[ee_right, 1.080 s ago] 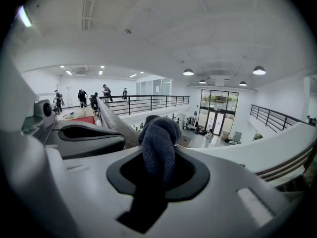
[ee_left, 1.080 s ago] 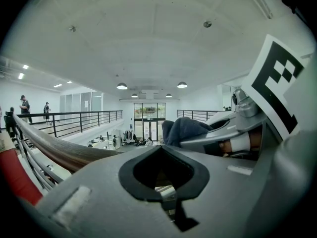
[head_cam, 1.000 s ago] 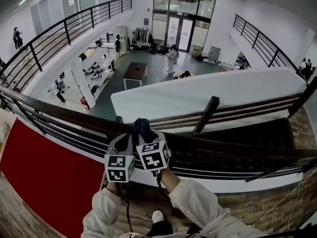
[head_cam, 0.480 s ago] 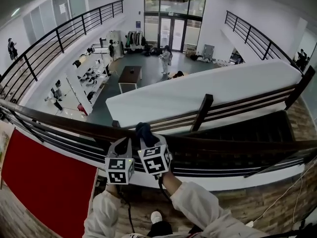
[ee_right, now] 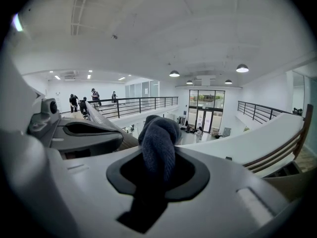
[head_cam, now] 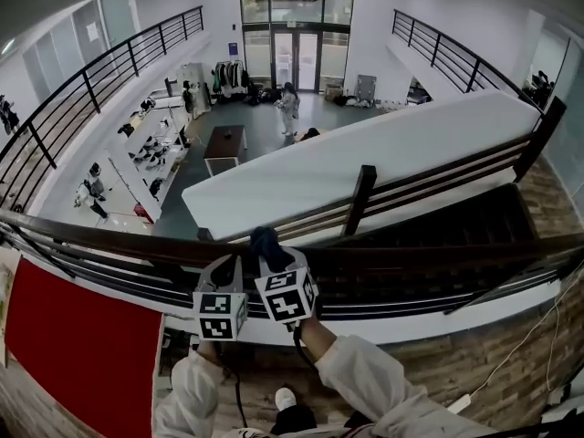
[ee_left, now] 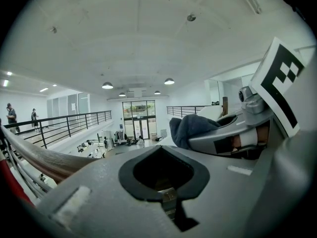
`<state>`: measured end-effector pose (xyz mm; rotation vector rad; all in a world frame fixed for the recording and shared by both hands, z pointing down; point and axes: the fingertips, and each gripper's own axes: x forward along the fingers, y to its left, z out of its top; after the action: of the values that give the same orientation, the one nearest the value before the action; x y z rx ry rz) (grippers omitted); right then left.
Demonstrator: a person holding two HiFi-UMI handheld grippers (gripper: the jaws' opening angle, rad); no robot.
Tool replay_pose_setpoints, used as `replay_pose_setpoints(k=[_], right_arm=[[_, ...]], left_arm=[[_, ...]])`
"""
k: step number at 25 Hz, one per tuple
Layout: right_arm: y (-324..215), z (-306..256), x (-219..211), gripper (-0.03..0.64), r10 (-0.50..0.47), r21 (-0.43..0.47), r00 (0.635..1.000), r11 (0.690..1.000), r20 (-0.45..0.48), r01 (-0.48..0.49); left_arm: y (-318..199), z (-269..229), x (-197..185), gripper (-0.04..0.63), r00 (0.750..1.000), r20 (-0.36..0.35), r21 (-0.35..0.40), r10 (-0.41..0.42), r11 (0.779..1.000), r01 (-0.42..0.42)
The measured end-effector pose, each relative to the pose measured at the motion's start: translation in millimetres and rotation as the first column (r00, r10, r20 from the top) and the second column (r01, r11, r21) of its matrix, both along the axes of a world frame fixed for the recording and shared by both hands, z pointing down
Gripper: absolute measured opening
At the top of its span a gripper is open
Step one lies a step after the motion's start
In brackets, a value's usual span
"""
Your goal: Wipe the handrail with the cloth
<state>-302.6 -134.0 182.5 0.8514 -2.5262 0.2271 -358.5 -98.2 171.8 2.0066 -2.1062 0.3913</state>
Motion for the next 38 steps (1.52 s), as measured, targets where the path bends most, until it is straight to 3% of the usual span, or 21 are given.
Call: replay_pose_setpoints(k=[13,29,38], right_arm=[[-24,0,93,0.094,0.052,-0.026,0.998,0.998,0.034,-0.051],[-62,-1,205,0.092,0.144,-0.038,0.986,0.989,0.078,-0.141],[-85,1,274,0.092,0.175,-0.037,0.980,0.984,0.095,-0.173]], left_arm=[[-31,1,99,0.003,0.997,0.020,0.006,0.073,0.997,-0.073],[-73,6,213,0.003,0.982,-0.026,-0.023,0.186,0.982,-0.187],[-97,9,276,0.002,0.977,-0.034,-0.022,0.209,0.977,-0.210]])
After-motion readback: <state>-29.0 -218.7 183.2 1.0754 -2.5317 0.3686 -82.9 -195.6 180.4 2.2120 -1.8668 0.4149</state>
